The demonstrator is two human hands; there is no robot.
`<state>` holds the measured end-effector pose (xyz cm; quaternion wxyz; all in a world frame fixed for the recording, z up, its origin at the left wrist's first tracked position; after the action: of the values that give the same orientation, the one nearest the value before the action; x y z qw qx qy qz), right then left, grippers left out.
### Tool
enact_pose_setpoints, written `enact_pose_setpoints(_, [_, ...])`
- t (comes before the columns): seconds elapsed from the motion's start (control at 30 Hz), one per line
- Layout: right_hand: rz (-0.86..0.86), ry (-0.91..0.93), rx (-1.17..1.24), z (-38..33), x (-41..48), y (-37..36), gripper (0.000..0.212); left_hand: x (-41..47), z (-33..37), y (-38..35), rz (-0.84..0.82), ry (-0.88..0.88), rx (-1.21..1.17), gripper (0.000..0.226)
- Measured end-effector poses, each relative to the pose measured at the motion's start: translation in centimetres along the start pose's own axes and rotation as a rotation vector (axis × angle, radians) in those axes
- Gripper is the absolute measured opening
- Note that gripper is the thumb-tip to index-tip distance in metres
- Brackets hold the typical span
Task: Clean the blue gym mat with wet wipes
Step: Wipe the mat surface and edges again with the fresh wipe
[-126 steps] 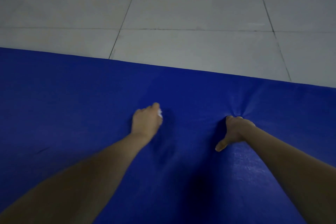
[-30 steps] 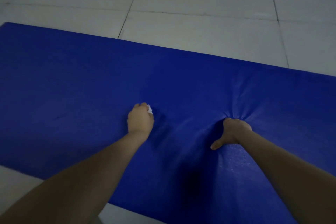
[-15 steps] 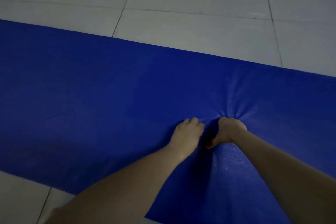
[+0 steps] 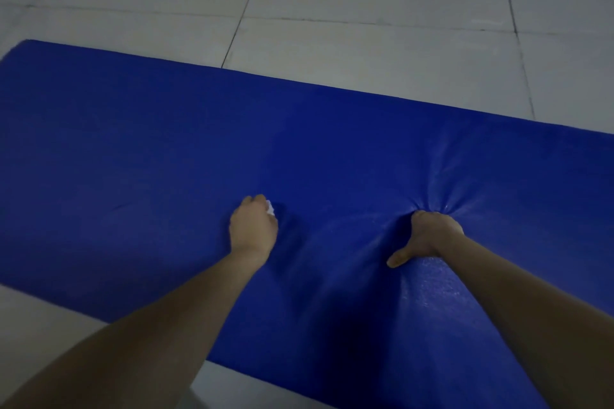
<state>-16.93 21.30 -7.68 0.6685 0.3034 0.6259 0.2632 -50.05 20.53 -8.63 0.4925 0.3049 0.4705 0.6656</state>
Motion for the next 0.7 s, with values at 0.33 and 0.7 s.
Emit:
enact_pose_setpoints(0.33, [0.055, -0.017, 0.024, 0.3, 0.5, -0.4, 0.11, -10.9, 14.2, -6.8, -0.28, -0.475, -0.081, 0.014])
enact_pose_setpoints(0.7, [-0.038, -0.068, 0.025, -0.1, -3.6, -1.4, 0.135, -3.9, 4.7, -1.3, -0.203, -0.388, 0.132, 0.015])
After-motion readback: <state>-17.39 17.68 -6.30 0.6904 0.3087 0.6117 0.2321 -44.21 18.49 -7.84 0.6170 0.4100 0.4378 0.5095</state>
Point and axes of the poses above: each hand's wrist, its own x-axis towards the middle knuckle, its own y-axis out of the back of the hand, z = x × y, the point moved 4 cm from there along x, towards the middle knuckle, and after that the axes turned 7 degrees about z, right-handed, at the moved point
